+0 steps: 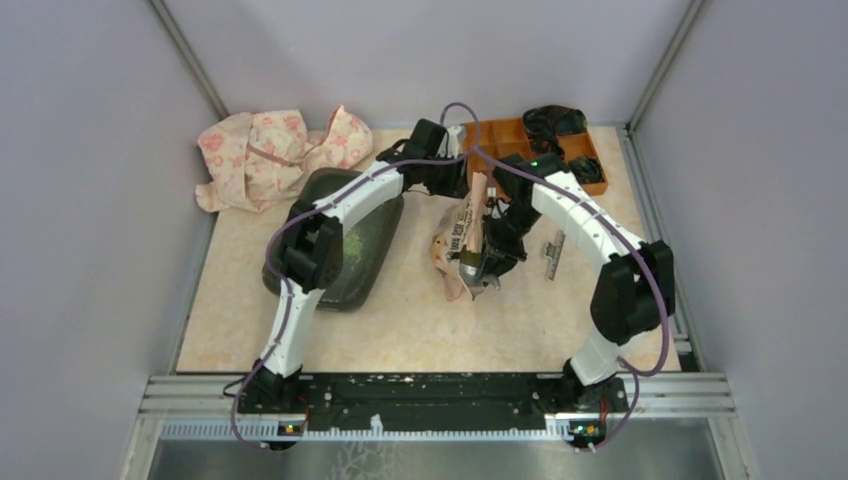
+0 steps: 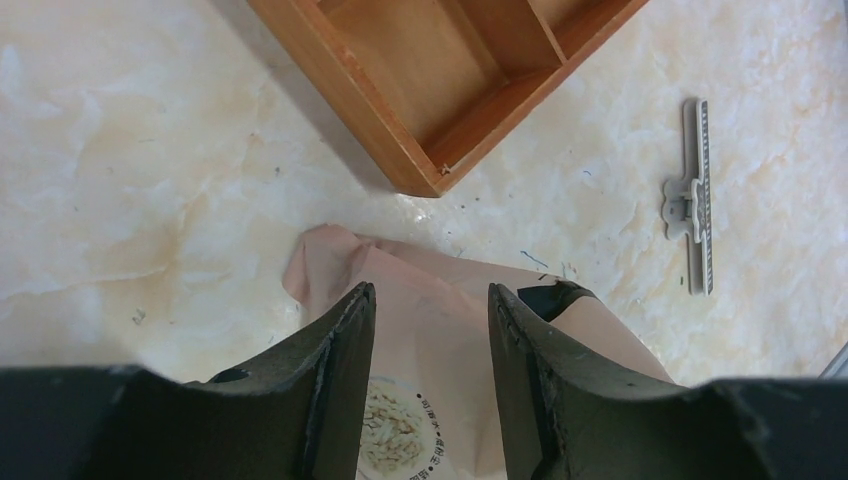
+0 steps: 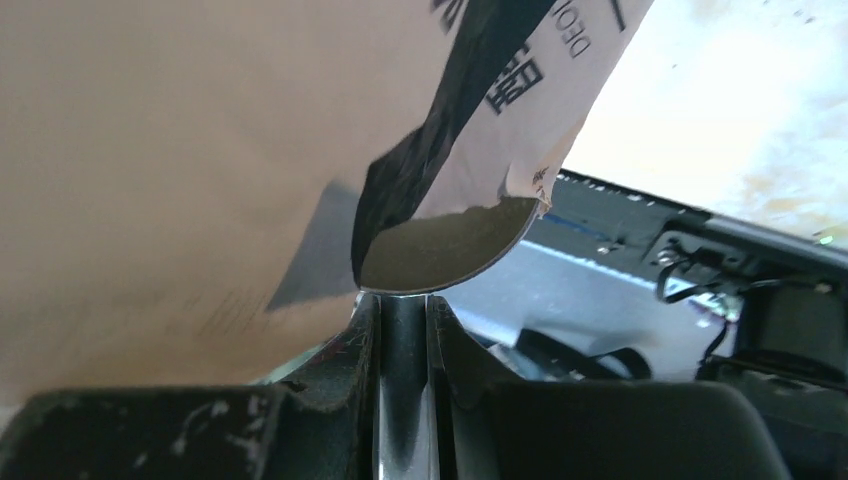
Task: Fill the litter box with clean litter
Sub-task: 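Scoop the cat litter from the cat litter bag.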
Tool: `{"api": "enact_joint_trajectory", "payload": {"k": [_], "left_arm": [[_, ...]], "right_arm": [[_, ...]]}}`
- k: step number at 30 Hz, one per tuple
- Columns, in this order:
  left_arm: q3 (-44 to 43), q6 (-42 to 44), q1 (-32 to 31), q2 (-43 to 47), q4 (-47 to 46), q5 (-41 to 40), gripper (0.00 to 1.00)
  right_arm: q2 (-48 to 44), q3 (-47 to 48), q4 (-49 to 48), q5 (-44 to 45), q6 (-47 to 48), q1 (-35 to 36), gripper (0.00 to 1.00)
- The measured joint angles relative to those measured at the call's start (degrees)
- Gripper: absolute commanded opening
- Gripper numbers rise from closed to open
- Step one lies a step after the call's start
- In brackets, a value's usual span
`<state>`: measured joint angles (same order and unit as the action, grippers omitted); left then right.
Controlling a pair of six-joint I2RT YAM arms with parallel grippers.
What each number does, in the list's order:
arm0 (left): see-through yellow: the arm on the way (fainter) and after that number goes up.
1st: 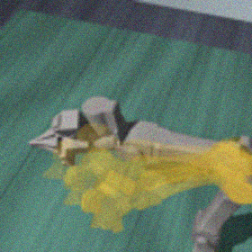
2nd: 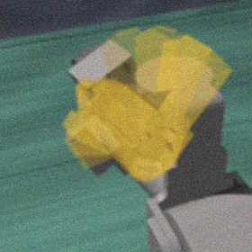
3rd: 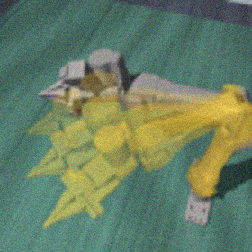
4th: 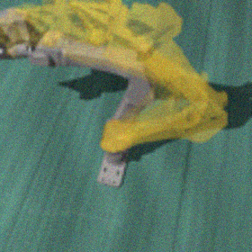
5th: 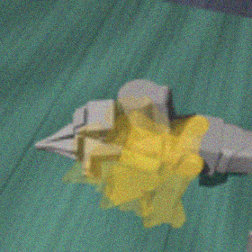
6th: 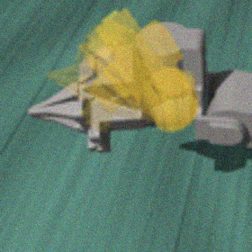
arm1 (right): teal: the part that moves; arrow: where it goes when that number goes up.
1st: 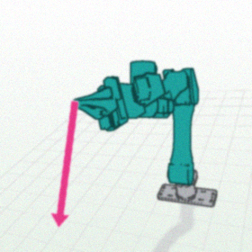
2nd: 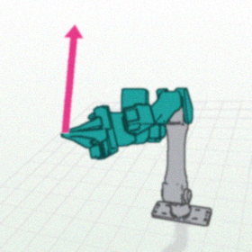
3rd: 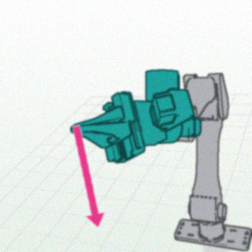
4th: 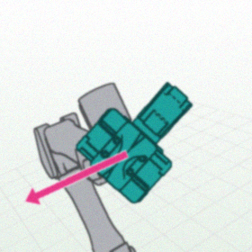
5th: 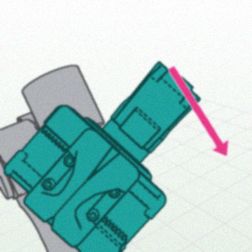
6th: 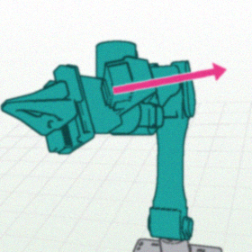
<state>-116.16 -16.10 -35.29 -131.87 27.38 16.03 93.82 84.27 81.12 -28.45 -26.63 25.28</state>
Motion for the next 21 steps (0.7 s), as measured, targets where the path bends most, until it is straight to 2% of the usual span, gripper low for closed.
{"api": "enact_joint_trajectory", "payload": {"k": [10, 21], "left_arm": [[3.61, 0.46, -0.28, 0.57, -2.16, 1.14, 0.52], [4.35, 0.74, -0.35, 0.81, -2.89, 1.88, 0.52]], "right_arm": [[9.03, -0.26, -2.19, -7.45, -6.12, -4.17, 0.00], [18.53, 5.18, -3.32, -7.87, -7.69, -6.36, 0.00]]}}
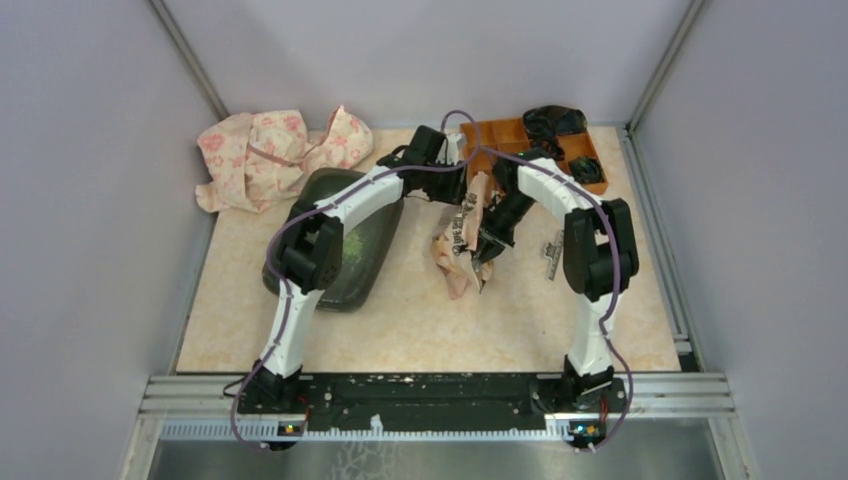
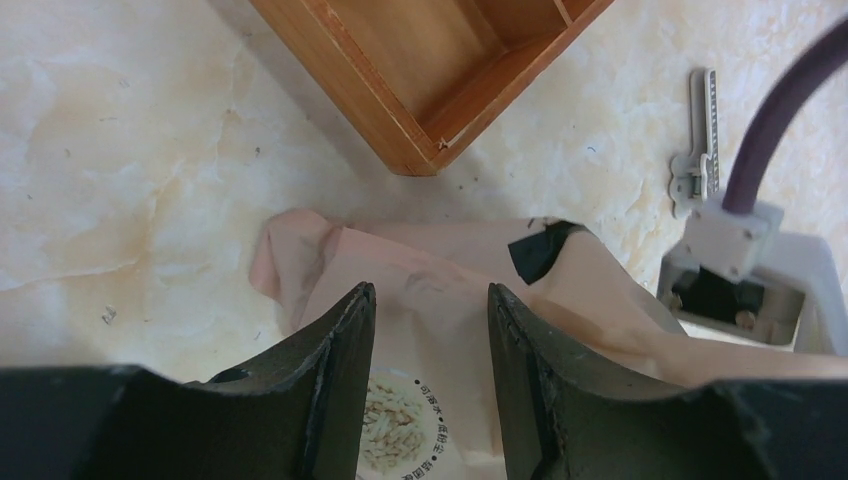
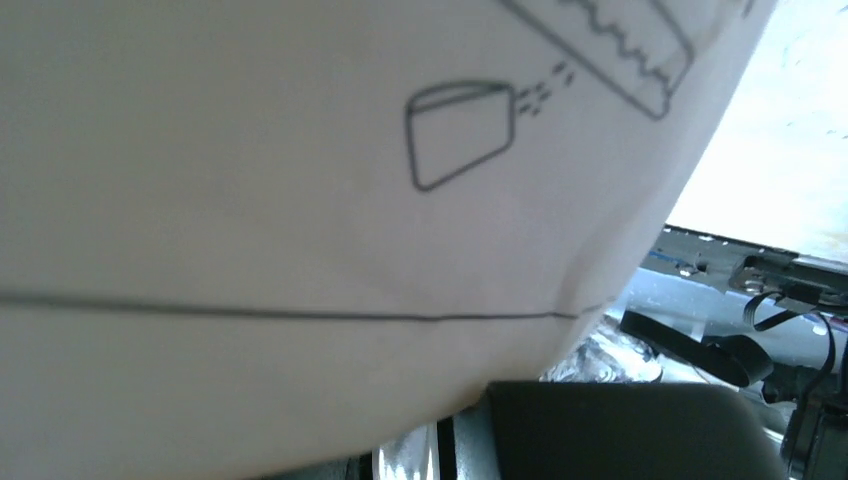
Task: Fill the litter box with clean litter
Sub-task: 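Scoop the cat litter from the cat litter bag.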
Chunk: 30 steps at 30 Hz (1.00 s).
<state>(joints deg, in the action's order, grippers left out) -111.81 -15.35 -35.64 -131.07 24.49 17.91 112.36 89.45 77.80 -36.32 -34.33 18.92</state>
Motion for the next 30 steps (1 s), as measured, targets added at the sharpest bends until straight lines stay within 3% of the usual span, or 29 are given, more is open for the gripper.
{"api": "enact_joint_trajectory", "payload": {"k": [12, 19, 30], "left_arm": [[0.55, 0.26, 0.04, 0.00, -0.07, 0.37, 0.51], [1.90, 0.44, 0.00, 0.04, -0.44, 0.37, 0.51], [4.39, 0.79, -0.15, 2.75, 0.04, -0.94, 0.51]], "right_arm": [[4.61, 6.71, -0.66, 7.87, 0.31, -1.20, 0.00], [4.66, 6.82, -6.40, 14.60, 2.89, -0.72, 0.00], [-4.72, 1.97, -17.46, 26.08, 7.69, 0.92, 0.00]]}}
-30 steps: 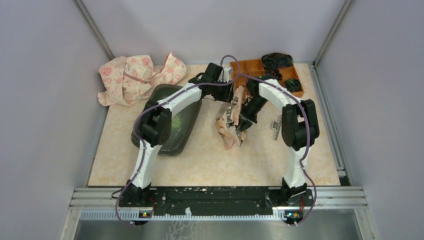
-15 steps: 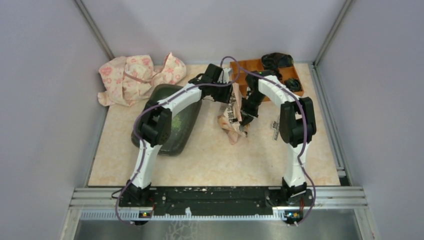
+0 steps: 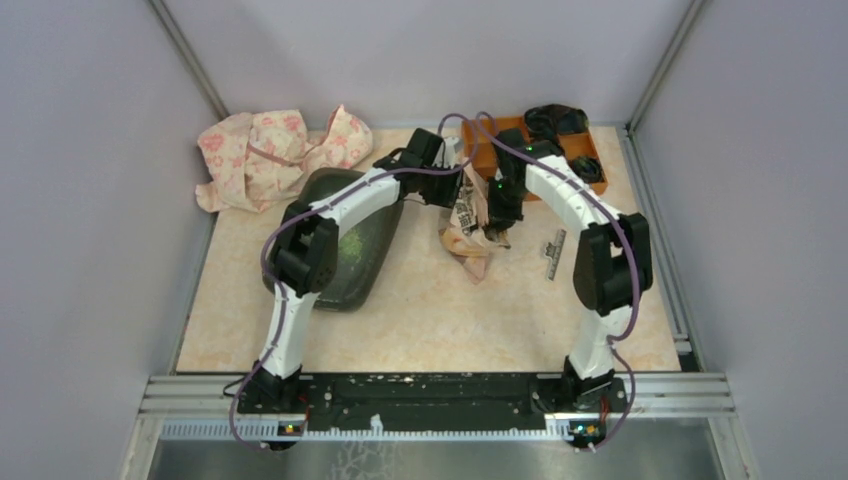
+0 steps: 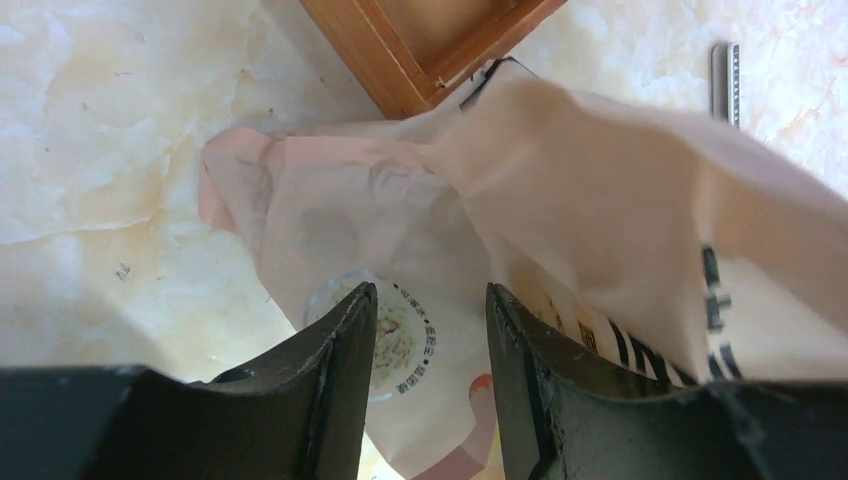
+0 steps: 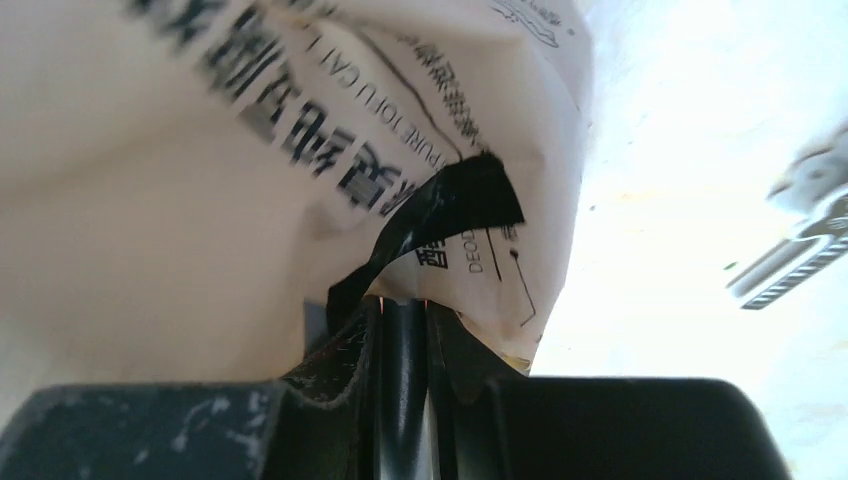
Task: Fill the litter box with clean litter
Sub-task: 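Scoop the cat litter from the cat litter bag.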
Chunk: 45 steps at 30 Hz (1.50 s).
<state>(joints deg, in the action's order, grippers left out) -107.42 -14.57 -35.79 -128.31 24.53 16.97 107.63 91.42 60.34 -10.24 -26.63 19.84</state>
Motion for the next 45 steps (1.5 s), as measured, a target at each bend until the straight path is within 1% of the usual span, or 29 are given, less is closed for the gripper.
{"api": "enact_joint_trajectory", "payload": {"k": [5, 14, 19, 25, 30, 34, 36, 40, 45], "left_arm": [[0.00, 0.35, -0.04, 1.57, 1.60, -0.79, 0.51], [-0.02, 0.76, -0.07, 3.74, 4.61, -2.51, 0.51], [-0.02, 0.96, -0.09, 4.85, 6.01, -3.41, 0.51], [-0.02, 1.16, -0.09, 6.49, 6.97, -4.42, 0.51], [-0.02, 1.16, -0.07, 7.04, 7.63, -5.16, 0.51], [0.00, 1.16, -0.09, 7.41, 7.96, -5.66, 0.51], [0.13, 1.16, -0.09, 7.76, 7.89, -5.92, 0.51], [2.32, 1.16, -0.07, 9.40, 7.72, -6.40, 0.51], [4.48, 1.16, -0.07, 10.69, 7.63, -6.49, 0.51]], "right_arm": [[-6.05, 0.24, -1.68, 2.93, 2.69, -0.02, 0.00], [-14.51, 0.26, 0.55, 5.95, 5.92, 1.07, 0.00], [-21.57, -3.39, 0.33, 7.91, 6.71, 2.78, 0.00], [-30.18, -12.00, -0.44, 10.08, 7.56, 4.00, 0.00], [-37.40, -20.85, -4.81, 12.63, 8.48, 6.40, 0.00], [-44.63, -28.98, -11.61, 16.33, 9.16, 9.29, 0.00], [-48.83, -34.45, -16.57, 18.75, 9.44, 10.88, 0.00], [-55.52, -44.54, -25.00, 23.85, 9.70, 14.73, 0.00], [-58.69, -51.32, -31.95, 28.46, 9.35, 16.87, 0.00]]}}
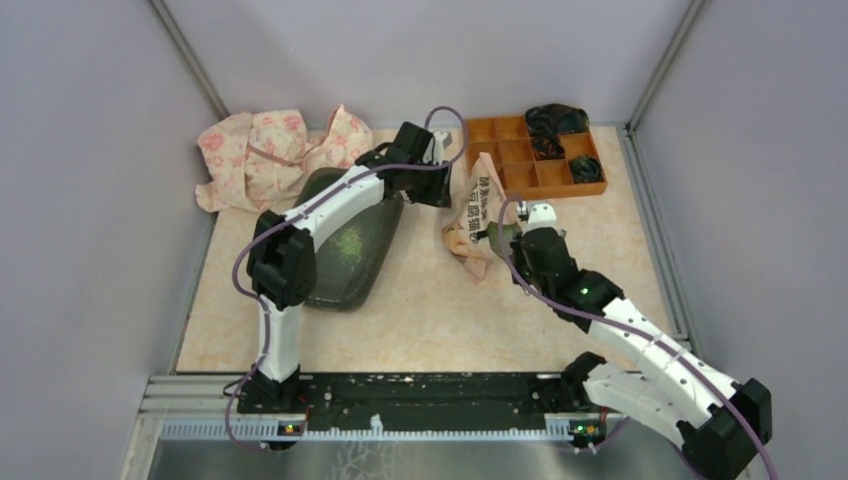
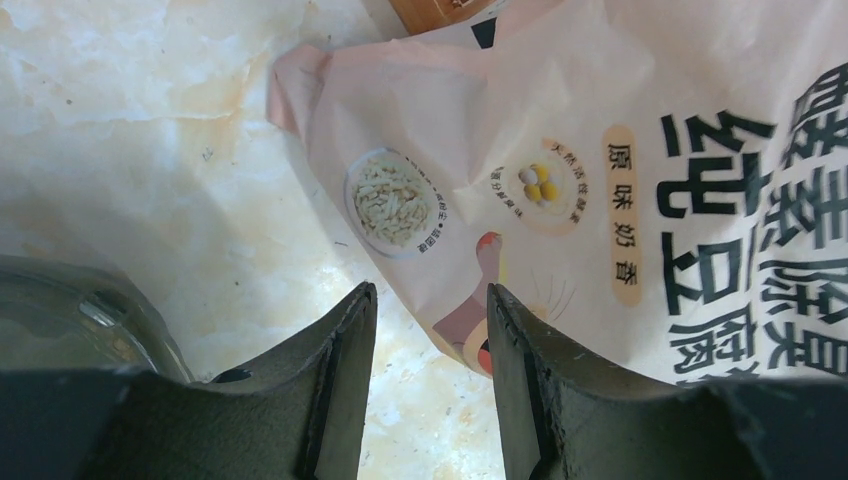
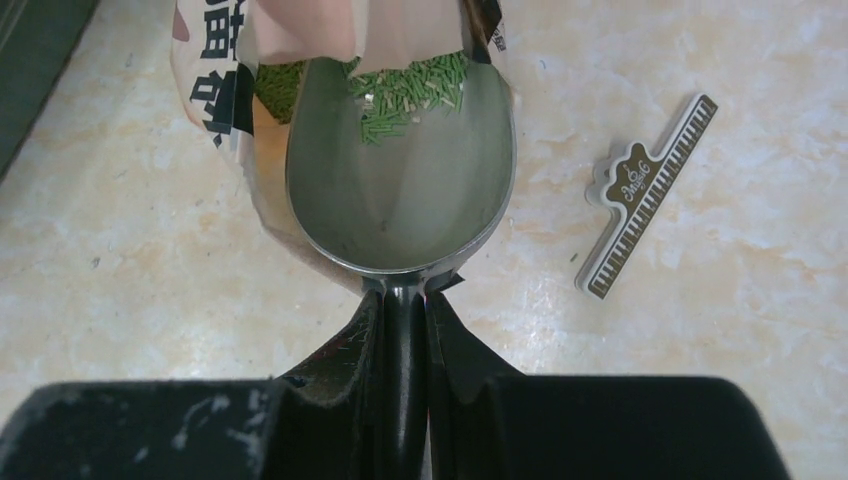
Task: Fill the litter box with clean litter
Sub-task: 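Scoop the cat litter from the cat litter bag.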
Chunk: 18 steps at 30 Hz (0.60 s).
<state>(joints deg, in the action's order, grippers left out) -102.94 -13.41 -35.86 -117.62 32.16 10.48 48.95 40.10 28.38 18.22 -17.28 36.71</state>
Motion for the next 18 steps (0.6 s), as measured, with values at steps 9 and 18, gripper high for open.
{"api": "enact_joint_trajectory", "payload": {"k": [9, 18], "left_arm": [[1.14, 0.00, 0.00, 0.76, 0.13, -0.70, 0.51], [1.20, 0.00, 0.37, 1.90, 0.07, -1.05, 0.51]], "right_arm": [[-4.63, -2.58, -3.17, 10.71, -4.28, 7.04, 0.00], [-11.52, -2.56, 4.39, 20.59, -12.87, 14.47, 0.00]]}}
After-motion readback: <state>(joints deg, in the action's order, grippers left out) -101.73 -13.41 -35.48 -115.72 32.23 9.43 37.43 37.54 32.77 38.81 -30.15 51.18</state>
